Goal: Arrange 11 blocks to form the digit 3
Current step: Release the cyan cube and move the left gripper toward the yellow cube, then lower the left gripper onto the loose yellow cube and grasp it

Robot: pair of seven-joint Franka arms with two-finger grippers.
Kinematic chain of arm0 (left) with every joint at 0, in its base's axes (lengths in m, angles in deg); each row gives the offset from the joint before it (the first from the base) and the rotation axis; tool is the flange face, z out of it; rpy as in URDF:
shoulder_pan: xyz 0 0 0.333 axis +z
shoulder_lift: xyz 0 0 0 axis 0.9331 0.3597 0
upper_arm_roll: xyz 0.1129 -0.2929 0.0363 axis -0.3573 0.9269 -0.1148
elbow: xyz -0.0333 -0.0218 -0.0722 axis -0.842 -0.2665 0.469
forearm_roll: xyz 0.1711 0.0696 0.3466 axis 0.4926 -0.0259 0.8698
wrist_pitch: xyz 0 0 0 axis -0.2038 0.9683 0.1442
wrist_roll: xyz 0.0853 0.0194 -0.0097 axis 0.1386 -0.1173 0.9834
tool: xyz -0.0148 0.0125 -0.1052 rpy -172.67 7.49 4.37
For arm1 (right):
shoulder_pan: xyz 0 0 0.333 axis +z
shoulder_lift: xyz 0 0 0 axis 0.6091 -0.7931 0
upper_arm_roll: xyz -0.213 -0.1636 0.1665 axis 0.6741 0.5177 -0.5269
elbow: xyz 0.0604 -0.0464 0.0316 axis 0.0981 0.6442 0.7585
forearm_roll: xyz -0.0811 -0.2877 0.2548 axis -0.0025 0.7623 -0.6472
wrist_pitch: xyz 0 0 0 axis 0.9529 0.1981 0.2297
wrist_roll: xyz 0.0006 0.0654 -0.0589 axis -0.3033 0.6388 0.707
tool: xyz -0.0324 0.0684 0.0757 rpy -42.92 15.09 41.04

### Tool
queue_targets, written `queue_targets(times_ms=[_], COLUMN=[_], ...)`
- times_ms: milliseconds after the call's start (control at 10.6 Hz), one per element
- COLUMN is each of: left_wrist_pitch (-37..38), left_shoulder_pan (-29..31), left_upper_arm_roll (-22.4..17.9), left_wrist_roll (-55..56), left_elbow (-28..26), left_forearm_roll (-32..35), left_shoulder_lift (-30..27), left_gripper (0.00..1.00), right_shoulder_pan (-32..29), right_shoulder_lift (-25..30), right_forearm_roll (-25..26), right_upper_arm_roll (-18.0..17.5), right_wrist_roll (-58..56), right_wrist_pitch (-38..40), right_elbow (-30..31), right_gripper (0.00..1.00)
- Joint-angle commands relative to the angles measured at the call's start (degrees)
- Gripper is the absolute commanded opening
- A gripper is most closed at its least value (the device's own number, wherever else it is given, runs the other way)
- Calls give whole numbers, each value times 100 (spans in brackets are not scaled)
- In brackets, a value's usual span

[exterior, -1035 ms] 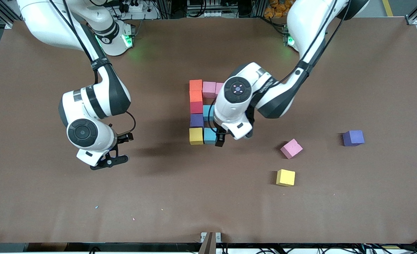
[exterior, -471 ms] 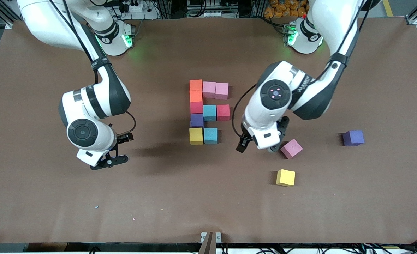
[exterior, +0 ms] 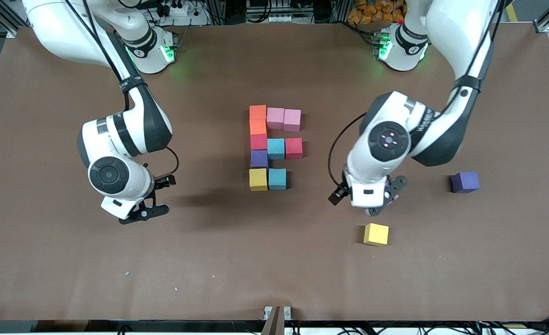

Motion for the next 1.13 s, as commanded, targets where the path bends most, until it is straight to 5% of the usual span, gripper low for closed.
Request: queue_targets(times_ms=[0, 376, 1035], left_wrist_pitch=[85, -124, -1749], left_shoulder_pan=[226, 553, 877], left_upper_arm_roll=[22, 31, 22], left_wrist_roll=[-1118, -3089, -4935], left_elbow=[-163, -101, -31], left_forearm_roll=[182, 604, 1088], left_shoulder_lift=[-158, 167, 966], left_gripper=[100, 100, 100], right_shoulder_pan=[-29, -29, -38], right_shoulder_lift=[156, 147, 147], right_forearm_roll=[-80, -80, -72], right_upper_arm_roll=[-12, -21, -12], right_wrist_roll=[-84, -84, -93], right_wrist_pitch=[28, 28, 28], right_elbow=[151, 151, 151], right_gripper=[100, 100, 100])
